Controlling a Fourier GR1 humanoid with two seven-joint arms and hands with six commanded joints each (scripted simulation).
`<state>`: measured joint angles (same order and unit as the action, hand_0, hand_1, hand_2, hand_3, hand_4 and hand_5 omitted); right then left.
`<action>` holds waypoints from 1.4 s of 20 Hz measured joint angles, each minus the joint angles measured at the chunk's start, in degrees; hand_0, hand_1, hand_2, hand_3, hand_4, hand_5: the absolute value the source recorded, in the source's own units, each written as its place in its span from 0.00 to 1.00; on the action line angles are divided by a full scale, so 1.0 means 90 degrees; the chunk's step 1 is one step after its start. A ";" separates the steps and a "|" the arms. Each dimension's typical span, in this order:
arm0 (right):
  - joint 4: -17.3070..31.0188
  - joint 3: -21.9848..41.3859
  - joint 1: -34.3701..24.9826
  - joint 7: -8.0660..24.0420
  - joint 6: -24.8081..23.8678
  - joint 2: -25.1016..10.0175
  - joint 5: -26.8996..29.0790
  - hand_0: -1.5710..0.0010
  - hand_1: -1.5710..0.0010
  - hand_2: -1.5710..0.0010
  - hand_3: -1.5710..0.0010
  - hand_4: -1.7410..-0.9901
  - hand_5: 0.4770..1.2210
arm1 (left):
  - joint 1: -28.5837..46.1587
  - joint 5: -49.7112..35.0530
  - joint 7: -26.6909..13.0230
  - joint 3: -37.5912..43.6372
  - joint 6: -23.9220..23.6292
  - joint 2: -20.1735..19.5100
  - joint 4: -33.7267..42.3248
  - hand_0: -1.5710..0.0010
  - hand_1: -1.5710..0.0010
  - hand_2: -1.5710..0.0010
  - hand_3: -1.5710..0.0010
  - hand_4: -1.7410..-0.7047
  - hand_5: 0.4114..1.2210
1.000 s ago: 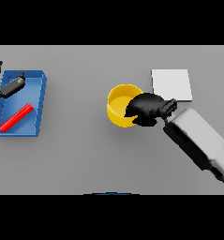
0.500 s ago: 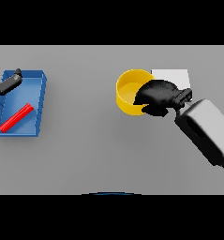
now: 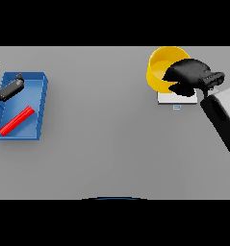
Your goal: Pick up the red beaker and tilt it to pour out 1 green nut into yellow bowl. Pick up the yellow bowl and place it on the metallic measuring scale.
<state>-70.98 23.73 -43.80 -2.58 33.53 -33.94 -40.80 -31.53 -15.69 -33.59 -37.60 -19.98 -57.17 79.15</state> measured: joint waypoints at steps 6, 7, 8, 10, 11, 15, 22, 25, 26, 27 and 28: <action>0.1208 -0.0072 -0.0120 -0.0275 -0.0551 0.0011 -0.0162 0.00 0.00 0.00 0.23 0.03 1.00 | -0.0059 -0.0067 -0.0152 0.0065 0.0062 -0.0054 -0.0062 1.00 1.00 1.00 1.00 0.89 0.44; 0.1363 -0.0078 -0.0159 -0.0290 -0.0617 0.0023 -0.0189 0.00 0.00 0.00 0.22 0.03 1.00 | -0.0060 -0.0069 -0.0129 0.0073 0.0042 -0.0021 -0.0095 1.00 1.00 1.00 1.00 0.89 0.43; 0.1622 -0.0109 -0.0198 -0.0327 -0.0745 0.0054 -0.0215 0.00 0.00 0.00 0.20 0.02 1.00 | -0.0018 -0.0069 -0.0102 0.0047 0.0053 0.0030 -0.0154 1.00 1.00 1.00 1.00 0.89 0.43; 0.1998 -0.0116 -0.0255 -0.0467 -0.0921 0.0062 -0.0270 0.00 0.00 0.00 0.13 0.02 1.00 | -0.0054 -0.0057 -0.0106 0.0035 0.0055 0.0011 -0.0217 1.00 1.00 1.00 1.00 0.89 0.43; 0.2228 -0.0095 -0.0283 -0.0462 -0.1091 0.0188 -0.0330 0.00 0.00 0.00 0.12 0.02 1.00 | -0.0072 -0.0055 -0.0148 0.0001 0.0055 0.0001 -0.0188 1.00 1.00 1.00 1.00 0.90 0.42; 0.2954 -0.0092 -0.0477 -0.0668 -0.1391 0.0398 -0.0412 0.00 0.03 0.00 0.06 0.02 1.00 | -0.0039 -0.0034 -0.0075 0.0004 0.0033 -0.0037 -0.0145 1.00 1.00 1.00 1.00 0.91 0.40; 0.3448 -0.0092 -0.0516 -0.0853 -0.1621 0.0519 -0.0444 0.02 0.10 0.00 0.26 0.02 1.00 | -0.0111 0.0010 -0.0103 -0.0021 -0.0002 0.0040 -0.0180 1.00 1.00 1.00 1.00 0.90 0.41; 0.3619 -0.0189 -0.0625 -0.0700 -0.1429 0.0597 -0.0318 0.22 0.31 0.28 0.48 0.26 0.77 | -0.0214 -0.0039 -0.0151 -0.0044 0.0067 0.0036 -0.0235 1.00 1.00 1.00 1.00 0.90 0.41; 0.3578 -0.0209 -0.0573 -0.0728 -0.1380 0.0568 -0.0276 0.38 0.45 0.39 0.51 0.32 0.68 | -0.0185 -0.0049 -0.0141 -0.0059 0.0065 0.0070 -0.0235 1.00 1.00 1.00 1.00 0.89 0.41; 0.3657 -0.0202 -0.0628 -0.0740 -0.1372 0.0572 -0.0302 0.50 0.56 0.48 0.55 0.36 0.61 | -0.0139 -0.0058 -0.0122 -0.0066 0.0028 0.0109 -0.0248 1.00 1.00 1.00 1.00 0.90 0.41; 0.3703 -0.0203 -0.0649 -0.0738 -0.1349 0.0563 -0.0308 0.60 0.65 0.56 0.57 0.39 0.55 | -0.0144 -0.0090 -0.0111 -0.0017 0.0066 0.0019 -0.0217 1.00 1.00 1.00 1.00 0.90 0.41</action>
<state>-37.65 21.90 -49.64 -9.23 21.39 -28.87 -43.58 -32.83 -16.49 -34.59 -37.76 -19.38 -57.00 77.19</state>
